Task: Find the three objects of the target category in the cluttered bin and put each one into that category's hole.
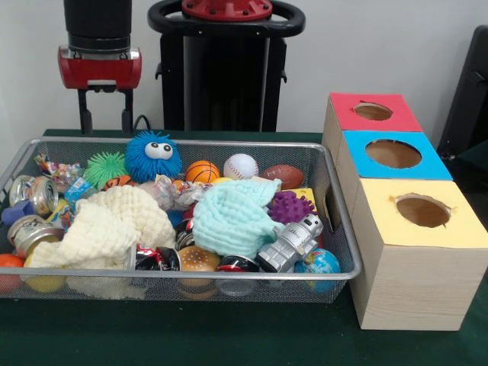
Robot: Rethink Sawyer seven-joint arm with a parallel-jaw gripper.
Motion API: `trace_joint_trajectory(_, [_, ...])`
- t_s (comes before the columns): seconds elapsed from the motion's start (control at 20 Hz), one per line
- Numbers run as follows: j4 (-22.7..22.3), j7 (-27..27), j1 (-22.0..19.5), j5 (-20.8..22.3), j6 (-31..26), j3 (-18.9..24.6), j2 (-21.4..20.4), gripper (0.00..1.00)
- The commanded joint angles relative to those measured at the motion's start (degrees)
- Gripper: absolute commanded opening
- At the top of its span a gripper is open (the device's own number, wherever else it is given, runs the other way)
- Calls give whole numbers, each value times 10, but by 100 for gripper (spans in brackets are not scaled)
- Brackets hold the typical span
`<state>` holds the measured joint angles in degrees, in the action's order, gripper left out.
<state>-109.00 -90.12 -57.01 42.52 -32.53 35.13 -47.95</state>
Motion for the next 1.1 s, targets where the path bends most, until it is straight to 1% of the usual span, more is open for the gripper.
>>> trace_joint_trajectory(0.05, [48,-24,17,54,48,-38,27,100])
trace_joint_trajectory(0.35, [59,-35,29,67,72,-62,44,100])
trace_joint_trajectory(0.75, [76,-38,36,75,104,-87,83,100])
trace_joint_trajectory(1.1, [97,-41,52,79,129,-112,110,100])
